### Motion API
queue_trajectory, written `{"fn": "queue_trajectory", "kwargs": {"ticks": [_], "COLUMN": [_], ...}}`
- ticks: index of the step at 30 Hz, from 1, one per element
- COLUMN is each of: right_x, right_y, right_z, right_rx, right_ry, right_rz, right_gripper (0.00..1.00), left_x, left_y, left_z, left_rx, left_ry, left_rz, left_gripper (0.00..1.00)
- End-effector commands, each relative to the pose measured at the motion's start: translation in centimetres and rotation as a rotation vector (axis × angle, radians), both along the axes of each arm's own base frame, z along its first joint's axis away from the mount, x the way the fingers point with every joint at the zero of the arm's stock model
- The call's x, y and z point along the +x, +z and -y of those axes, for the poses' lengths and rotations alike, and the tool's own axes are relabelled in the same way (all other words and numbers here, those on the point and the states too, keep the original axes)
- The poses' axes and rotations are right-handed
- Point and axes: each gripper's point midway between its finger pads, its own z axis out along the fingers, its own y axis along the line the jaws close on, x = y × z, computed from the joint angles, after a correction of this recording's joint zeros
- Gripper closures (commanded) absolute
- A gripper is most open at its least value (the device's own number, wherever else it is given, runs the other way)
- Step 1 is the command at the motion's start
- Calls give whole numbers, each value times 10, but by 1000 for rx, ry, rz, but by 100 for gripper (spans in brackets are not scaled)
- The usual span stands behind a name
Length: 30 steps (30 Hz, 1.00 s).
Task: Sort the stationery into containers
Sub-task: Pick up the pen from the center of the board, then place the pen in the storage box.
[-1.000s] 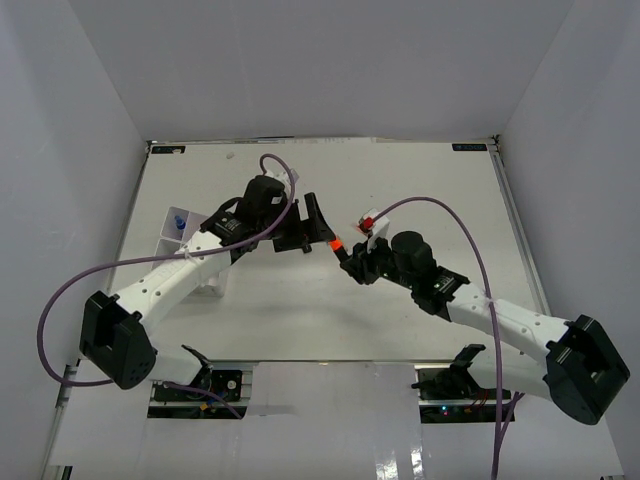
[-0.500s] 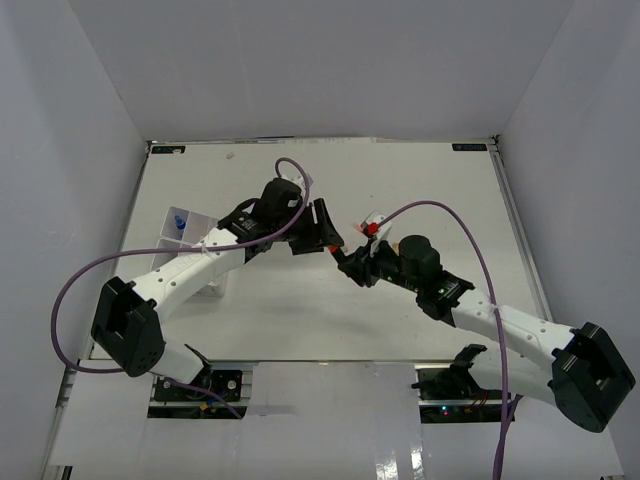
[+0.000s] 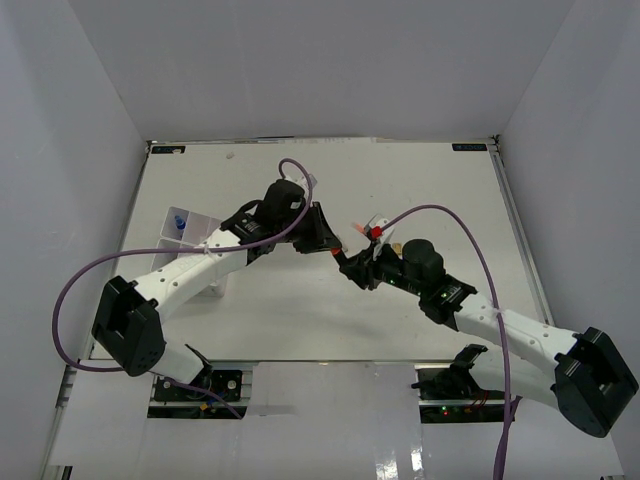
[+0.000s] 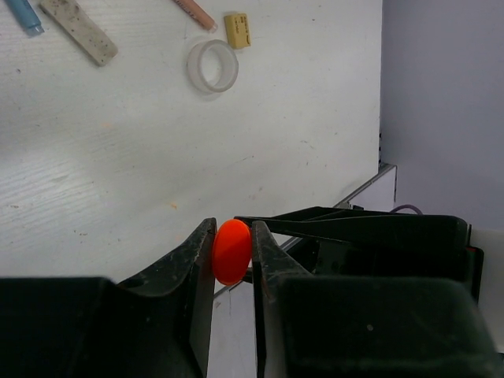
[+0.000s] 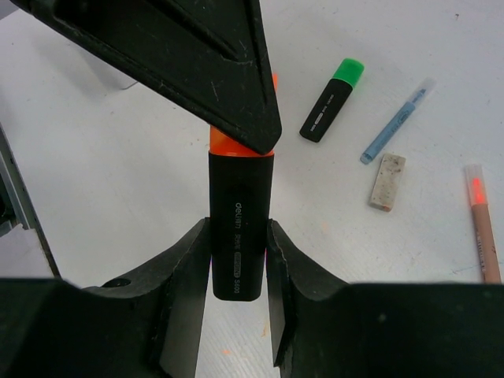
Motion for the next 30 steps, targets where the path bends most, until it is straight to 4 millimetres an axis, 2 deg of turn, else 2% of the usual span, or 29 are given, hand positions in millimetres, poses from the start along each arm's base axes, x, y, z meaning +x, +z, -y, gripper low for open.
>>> {"fn": "queue_trajectory", "kwargs": {"ticks": [1,2,4,5,6,7,8,9,10,11,16,19,21,22,28,30], "right_x": [-1,0,2,3,3,5,5,6,6,6,5,4,2,1,0,-1], "right_y": [16,16,14,13,12,11,9,10,9,6,-2,-8,-11,-12,-13,-12], "right_z": [-3,-2,2,4,6,9,11,13,15,17,26,30,31,31,32,32], "right_rx": [44,40,35,31,29,24,15,13,9,-2,-29,-45,-46,-45,-49,-46], "right_ry": [11,5,-26,-37,-46,-65,-74,-87,-95,-100,-129,-134,-130,-129,-126,-125], "right_rz": [46,45,37,34,33,32,25,29,27,21,26,18,12,12,16,16], "right_gripper": [65,61,45,39,25,19,14,7,4,2,5,5,6,6,7,7], "left_x": [-1,2,3,11,14,15,29,29,33,44,67,71,73,75,88,95], "left_y": [20,18,19,21,26,23,24,26,27,29,39,45,46,47,39,34], "left_z": [1,-2,-11,-20,-29,-39,-57,-72,-85,-106,-212,-264,-286,-305,-355,-361], "left_rx": [-44,-29,-1,31,48,82,132,164,192,226,392,489,542,574,644,650], "left_ry": [-6,12,40,88,119,147,224,257,293,346,592,704,743,795,888,895], "left_rz": [56,67,85,116,137,138,173,179,189,204,265,289,305,305,294,292], "left_gripper": [88,89,90,90,90,90,90,90,90,89,88,87,87,86,84,83]}}
